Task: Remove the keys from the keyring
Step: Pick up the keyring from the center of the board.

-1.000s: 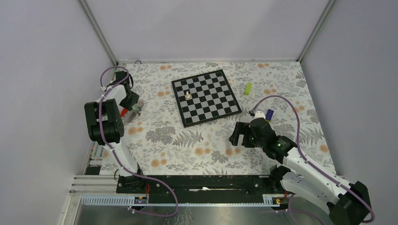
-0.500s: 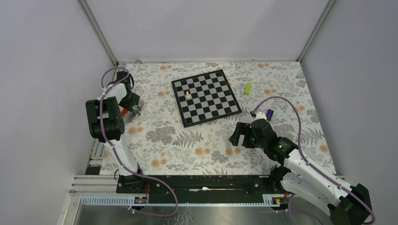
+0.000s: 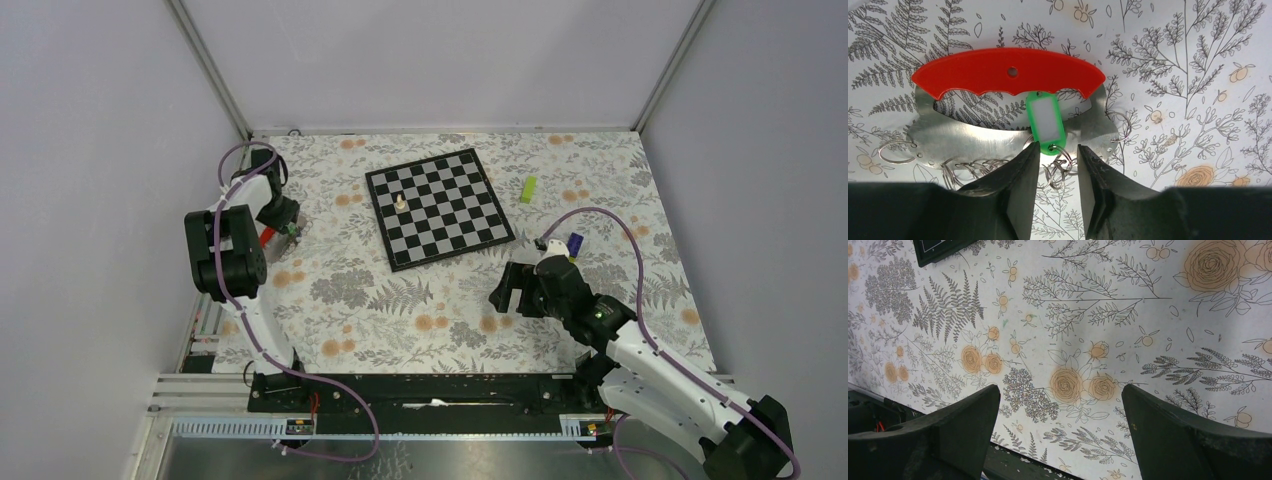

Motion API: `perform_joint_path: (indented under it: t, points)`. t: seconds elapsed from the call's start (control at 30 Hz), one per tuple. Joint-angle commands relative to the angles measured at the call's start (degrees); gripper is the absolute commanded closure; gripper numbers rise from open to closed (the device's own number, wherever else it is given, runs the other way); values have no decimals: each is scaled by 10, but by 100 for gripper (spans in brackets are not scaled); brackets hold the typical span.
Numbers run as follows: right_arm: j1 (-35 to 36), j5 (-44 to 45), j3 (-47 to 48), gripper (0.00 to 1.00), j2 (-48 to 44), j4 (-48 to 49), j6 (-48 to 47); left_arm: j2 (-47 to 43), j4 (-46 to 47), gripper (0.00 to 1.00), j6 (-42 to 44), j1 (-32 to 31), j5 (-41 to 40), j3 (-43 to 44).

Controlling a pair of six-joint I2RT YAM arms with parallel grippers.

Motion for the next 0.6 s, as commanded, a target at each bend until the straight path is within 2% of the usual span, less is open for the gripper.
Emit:
perform_joint_path:
  t: [0.0,0.3,0.57]
  points:
    - [2,8,-4,0,-10,5,5,-2,-6,64,-8,-4,4,22]
    - [1,13,-5,0,-17,-3,2,0,-6,72,-4,-6,2,12]
    - [2,15,-6,0,-20,-3,2,-1,-6,89,-2,-6,3,5]
